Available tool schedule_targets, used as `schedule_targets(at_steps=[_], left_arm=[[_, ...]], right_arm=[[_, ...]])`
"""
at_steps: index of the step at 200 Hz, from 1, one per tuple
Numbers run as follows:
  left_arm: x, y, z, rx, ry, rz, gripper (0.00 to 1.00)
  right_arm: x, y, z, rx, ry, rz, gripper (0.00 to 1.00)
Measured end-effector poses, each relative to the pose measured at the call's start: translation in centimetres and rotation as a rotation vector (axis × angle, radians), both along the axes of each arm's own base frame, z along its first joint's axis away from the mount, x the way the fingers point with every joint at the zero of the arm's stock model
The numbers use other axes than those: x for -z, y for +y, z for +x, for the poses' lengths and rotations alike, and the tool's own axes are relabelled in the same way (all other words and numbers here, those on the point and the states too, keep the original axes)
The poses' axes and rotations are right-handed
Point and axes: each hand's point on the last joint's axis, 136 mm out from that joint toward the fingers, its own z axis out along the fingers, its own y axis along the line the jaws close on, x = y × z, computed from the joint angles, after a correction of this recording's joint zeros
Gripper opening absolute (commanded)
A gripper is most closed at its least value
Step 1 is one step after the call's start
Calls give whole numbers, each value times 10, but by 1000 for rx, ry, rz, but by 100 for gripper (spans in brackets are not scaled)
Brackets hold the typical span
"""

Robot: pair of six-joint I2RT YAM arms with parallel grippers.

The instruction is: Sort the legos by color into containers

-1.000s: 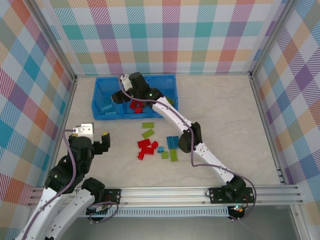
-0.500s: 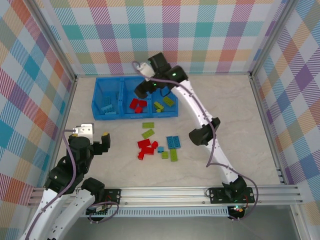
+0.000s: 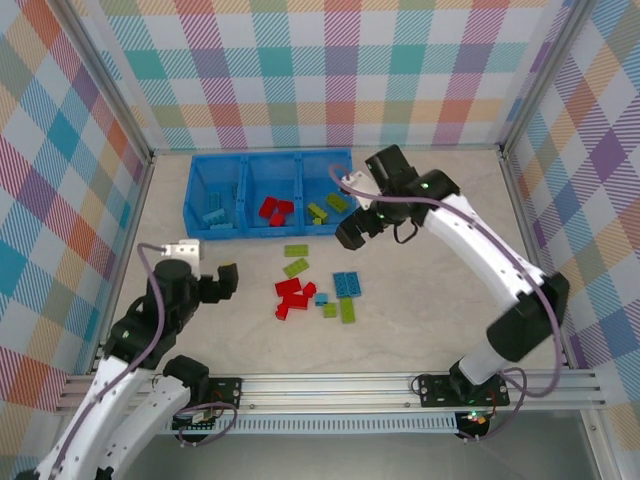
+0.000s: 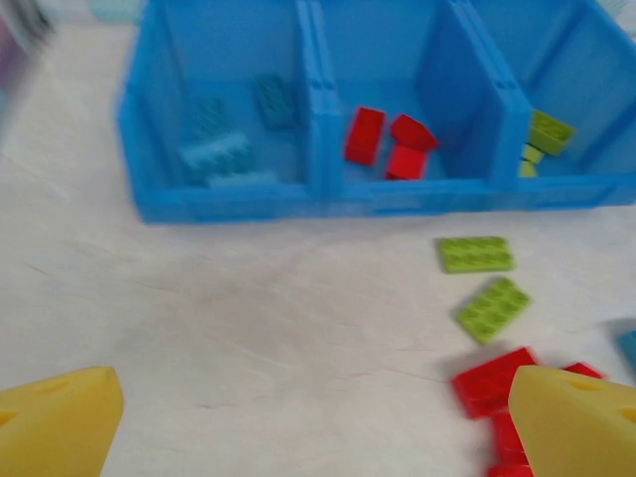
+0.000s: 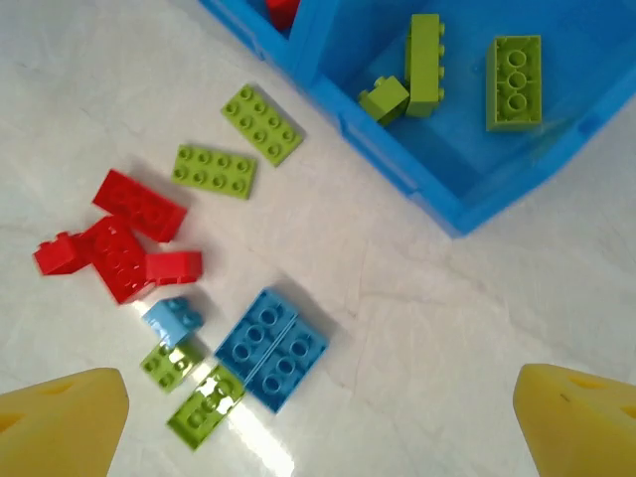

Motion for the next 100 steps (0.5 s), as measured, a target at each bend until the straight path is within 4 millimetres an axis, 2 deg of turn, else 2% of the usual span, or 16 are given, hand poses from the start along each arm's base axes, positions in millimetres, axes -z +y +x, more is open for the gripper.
schedule_targets(at_steps=[19, 48, 66, 81, 100], left_arm=[[24, -27, 19, 4, 111, -96, 98], [61, -81, 40, 52, 267, -82, 99], [81, -116, 61, 74, 316, -48, 100], [95, -136, 82, 73, 325, -26, 100], [117, -150, 107, 51, 339, 16, 100]], right_arm=[[-8, -8, -10, 65, -14, 54, 99], [5, -24, -33, 165, 36, 107, 100], [7, -33, -47, 211, 53, 141, 100], [1, -37, -53, 232, 50, 173, 100], [-8, -36, -56, 244, 43, 212, 100]])
